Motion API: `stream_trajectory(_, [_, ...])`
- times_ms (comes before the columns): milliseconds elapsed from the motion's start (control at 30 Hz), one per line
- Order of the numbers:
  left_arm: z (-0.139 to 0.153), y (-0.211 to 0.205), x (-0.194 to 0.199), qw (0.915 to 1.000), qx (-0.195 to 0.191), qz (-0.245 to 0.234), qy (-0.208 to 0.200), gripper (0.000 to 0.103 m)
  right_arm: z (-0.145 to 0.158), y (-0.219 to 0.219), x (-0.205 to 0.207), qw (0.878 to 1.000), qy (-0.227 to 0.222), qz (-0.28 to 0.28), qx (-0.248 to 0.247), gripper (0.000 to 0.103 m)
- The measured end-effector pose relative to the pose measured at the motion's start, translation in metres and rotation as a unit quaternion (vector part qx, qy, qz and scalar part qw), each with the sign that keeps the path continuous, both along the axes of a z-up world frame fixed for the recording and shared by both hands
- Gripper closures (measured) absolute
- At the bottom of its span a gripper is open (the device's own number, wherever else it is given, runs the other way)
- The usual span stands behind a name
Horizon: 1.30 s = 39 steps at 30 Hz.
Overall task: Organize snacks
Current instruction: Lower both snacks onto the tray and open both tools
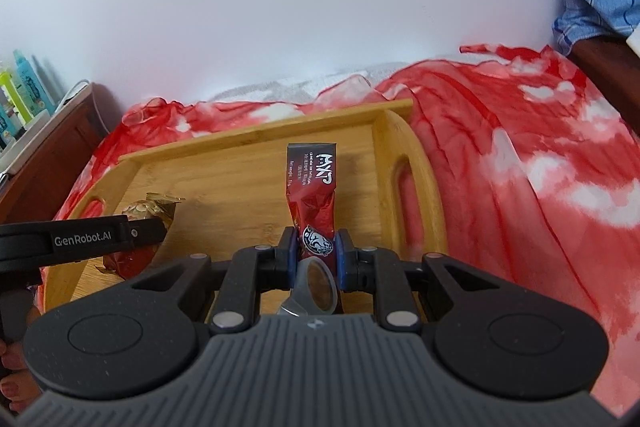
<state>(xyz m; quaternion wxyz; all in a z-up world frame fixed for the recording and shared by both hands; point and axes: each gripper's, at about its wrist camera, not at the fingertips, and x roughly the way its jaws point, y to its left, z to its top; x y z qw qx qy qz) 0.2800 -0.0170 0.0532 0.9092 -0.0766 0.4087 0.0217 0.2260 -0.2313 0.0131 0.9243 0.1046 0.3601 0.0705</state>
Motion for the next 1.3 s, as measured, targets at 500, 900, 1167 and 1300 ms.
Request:
stream_trajectory(500, [-0.0063,-0.0061,0.0039,0.9999,0.013,-0.005,0.001,0.057,-0.0065,0.0030,0.0049,1.000,0.011,0.006,-0.013,0.079])
stream_trajectory(900, [-0.0080,-0.0074,0.0048,0.9997,0.021,-0.009,0.000,0.055,-0.0071,0.0033,0.0054,1.000,0.014,0.008,-0.014,0.078])
stream_trajectory(1167, [-0.0081,-0.0072,0.0055,0.9996,0.026,-0.011,0.002,0.050,-0.0034,0.0088,0.0024,1.000,0.005,0.012,-0.024,0.058])
stream_trajectory(1300, [-0.0031,-0.0048,0.0011,0.9995,0.029,-0.015,-0.004,0.037,0.0012,0.0098,0.0004,1.000,-0.005,0.017,-0.023,0.050])
